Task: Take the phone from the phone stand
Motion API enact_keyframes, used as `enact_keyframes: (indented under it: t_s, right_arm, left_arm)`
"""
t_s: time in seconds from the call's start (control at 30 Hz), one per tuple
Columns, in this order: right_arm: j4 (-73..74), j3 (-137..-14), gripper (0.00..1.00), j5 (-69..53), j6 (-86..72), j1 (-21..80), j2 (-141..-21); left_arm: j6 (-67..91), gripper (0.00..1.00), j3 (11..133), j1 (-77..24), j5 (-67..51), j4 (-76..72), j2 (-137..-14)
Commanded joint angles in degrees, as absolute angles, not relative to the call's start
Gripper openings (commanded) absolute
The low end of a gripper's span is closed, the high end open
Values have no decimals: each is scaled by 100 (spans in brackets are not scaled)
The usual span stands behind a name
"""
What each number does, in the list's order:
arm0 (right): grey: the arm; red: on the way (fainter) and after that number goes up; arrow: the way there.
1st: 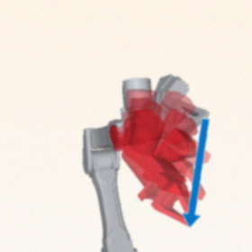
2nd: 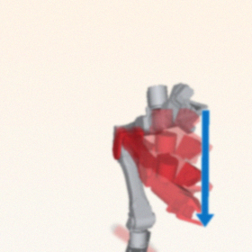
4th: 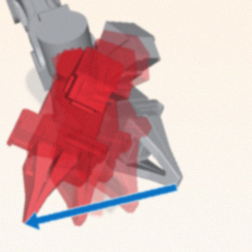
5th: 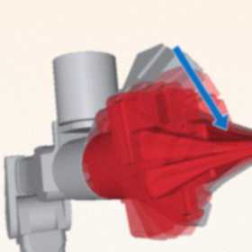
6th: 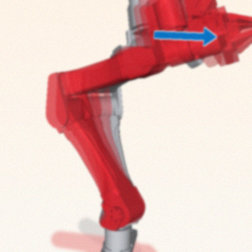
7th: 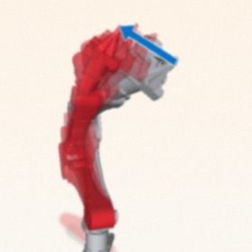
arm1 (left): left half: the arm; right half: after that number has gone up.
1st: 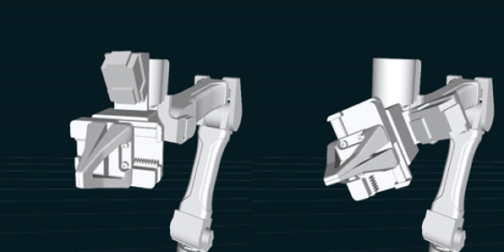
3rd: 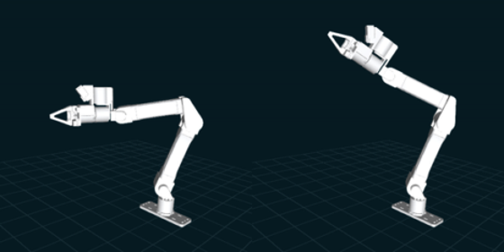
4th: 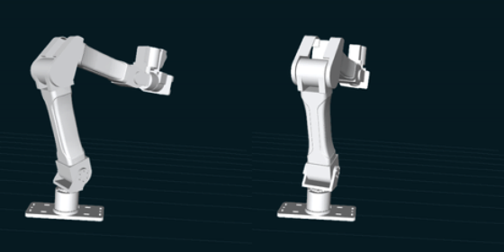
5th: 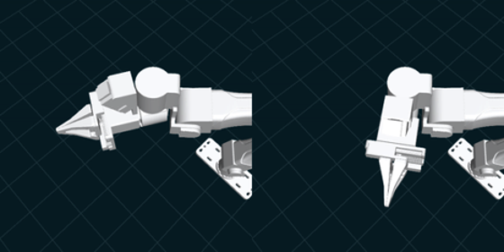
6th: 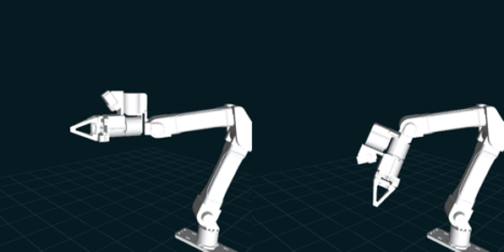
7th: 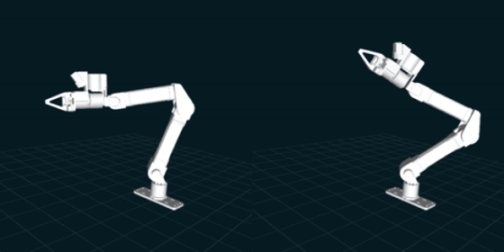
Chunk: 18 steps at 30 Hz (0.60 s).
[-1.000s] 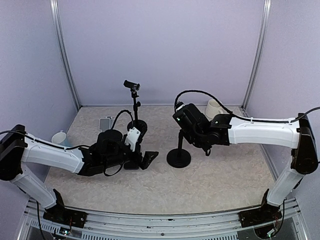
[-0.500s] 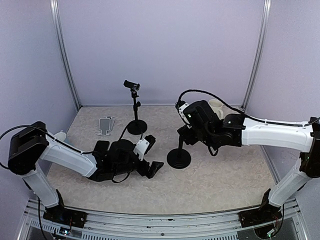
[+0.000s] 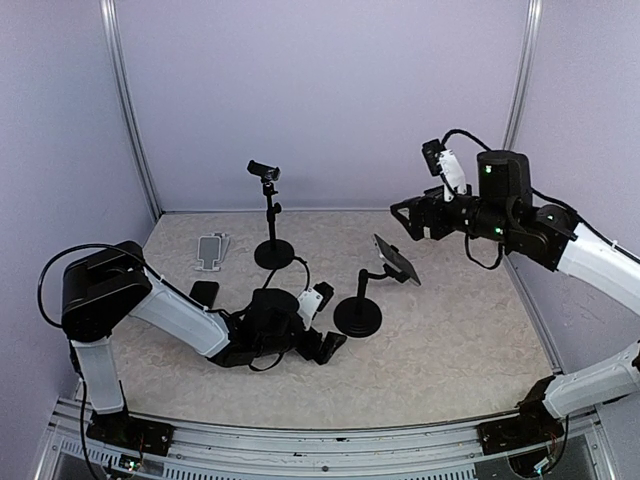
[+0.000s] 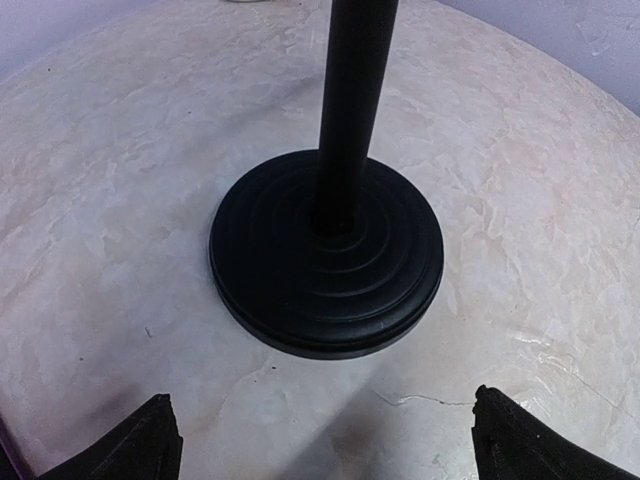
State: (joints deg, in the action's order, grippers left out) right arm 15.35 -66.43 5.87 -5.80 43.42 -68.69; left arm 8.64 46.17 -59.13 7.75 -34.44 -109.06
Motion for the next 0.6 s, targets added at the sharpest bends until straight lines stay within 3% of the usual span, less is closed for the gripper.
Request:
enact_keyframes:
  t_s: [0.0, 0.23, 0.57]
  right_arm:
    - [1492, -6649, 90, -684, -1193, 3275, -6858]
    - [1410, -6889, 75, -925, -1206, 2229, -7572]
    - [856, -6866, 62, -1280, -1038, 2109, -8632]
  left_arm:
    - [1078, 99, 4800, -5937, 686, -3712, -11143]
    - [1340, 99, 4851, -5987, 802, -3788, -11391]
    - [1596, 98, 5152, -6003, 1147, -3426, -11698]
